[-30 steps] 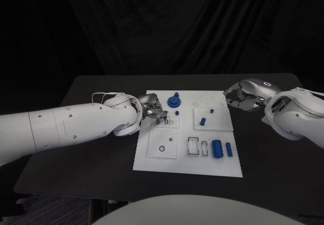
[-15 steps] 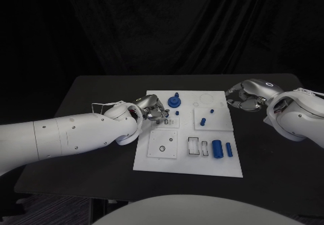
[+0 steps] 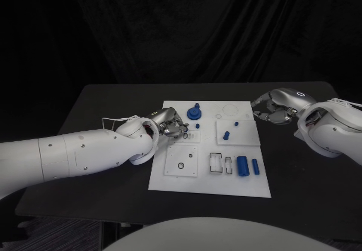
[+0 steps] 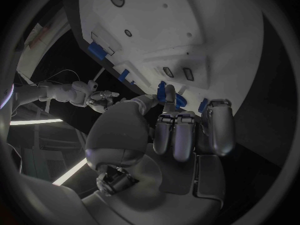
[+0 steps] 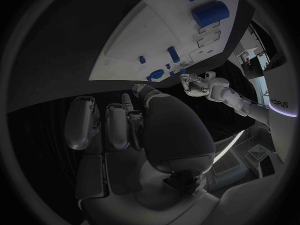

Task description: Assemble the parts on the task board

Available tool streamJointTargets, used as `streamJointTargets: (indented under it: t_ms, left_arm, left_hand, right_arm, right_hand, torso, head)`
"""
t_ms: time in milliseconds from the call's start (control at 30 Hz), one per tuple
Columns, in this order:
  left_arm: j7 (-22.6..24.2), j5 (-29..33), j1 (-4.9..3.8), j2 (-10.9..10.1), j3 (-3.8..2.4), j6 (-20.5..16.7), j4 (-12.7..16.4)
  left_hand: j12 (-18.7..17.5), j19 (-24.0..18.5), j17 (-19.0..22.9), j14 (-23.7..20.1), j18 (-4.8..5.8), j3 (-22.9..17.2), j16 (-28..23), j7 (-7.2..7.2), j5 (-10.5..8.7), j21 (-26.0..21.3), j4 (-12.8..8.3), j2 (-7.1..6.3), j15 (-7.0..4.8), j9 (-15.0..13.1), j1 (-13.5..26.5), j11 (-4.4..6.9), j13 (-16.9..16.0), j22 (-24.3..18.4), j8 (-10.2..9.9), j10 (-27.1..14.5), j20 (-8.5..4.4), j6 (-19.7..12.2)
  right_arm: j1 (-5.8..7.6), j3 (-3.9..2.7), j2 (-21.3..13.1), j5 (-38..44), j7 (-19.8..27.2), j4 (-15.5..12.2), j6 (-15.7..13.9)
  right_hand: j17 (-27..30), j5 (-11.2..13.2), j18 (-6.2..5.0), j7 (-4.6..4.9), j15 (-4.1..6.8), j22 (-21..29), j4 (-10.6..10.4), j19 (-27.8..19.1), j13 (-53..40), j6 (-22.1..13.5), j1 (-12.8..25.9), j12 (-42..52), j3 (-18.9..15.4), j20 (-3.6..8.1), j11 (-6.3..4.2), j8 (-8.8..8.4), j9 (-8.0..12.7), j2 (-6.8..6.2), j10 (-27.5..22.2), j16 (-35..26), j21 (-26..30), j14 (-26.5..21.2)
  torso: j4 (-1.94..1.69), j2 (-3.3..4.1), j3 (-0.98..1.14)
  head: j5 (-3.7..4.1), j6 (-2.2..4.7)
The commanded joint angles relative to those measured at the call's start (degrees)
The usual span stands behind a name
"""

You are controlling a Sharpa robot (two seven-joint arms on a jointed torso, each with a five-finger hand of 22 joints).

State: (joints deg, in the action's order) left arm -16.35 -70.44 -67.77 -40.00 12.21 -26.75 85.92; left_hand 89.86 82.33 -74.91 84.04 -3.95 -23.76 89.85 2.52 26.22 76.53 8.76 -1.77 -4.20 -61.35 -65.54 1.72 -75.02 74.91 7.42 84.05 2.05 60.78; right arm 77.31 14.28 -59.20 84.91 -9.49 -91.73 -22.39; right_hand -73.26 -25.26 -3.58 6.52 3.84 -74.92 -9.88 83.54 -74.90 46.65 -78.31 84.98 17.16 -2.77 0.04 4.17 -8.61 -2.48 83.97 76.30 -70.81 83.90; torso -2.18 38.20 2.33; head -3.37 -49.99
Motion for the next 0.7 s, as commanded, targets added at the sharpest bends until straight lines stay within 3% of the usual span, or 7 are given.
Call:
streamJointTargets:
  t_ms: [33,700]
  left_arm:
    - [0.6,-0.5,0.3,-0.1,-0.04,-0.5,0.1]
    - [0.2,-0.5,1.22,-0.9,-0.03,0.4,0.3]
  left_hand:
    - [0.1,-0.1,-15.1,6.0,0.19,-0.4,0.1,-0.28,-0.2,-0.2,0.1,0.03,-0.31,-0.1,0.6,0.04,-15.0,6.9,0.3,6.0,-0.15,0.2]
    - [0.1,-0.2,-15.1,6.0,0.18,-0.5,0.1,-0.3,-0.31,-0.3,0.2,0.07,-0.32,-0.1,0.6,0.06,-15.0,6.9,0.3,6.0,-0.15,0.2]
  right_arm:
    - [-0.1,-0.03,0.0,0.0,-1.0,-0.1,0.1]
    - [-0.11,-0.03,0.0,0.0,-1.1,-0.1,0.1]
  right_hand:
    - [0.1,-0.2,-0.55,-0.26,-0.37,-9.4,0.0,-0.4,-9.4,0.2,0.4,-0.3,0.4,-0.04,0.33,-0.18,0.0,-0.33,0.7,-0.2,0.2,2.2]
    - [0.1,-0.2,-0.55,-0.26,-0.37,-9.4,0.0,-0.4,-9.4,0.2,0.4,-0.3,0.4,-0.04,0.33,-0.18,0.0,-0.33,0.7,-0.2,0.2,2.2]
  torso:
    - [-0.05,0.01,0.02]
    - [0.01,0.06,-0.04]
  head:
    - [0.02,-0.01]
    - [-0.08,-0.01]
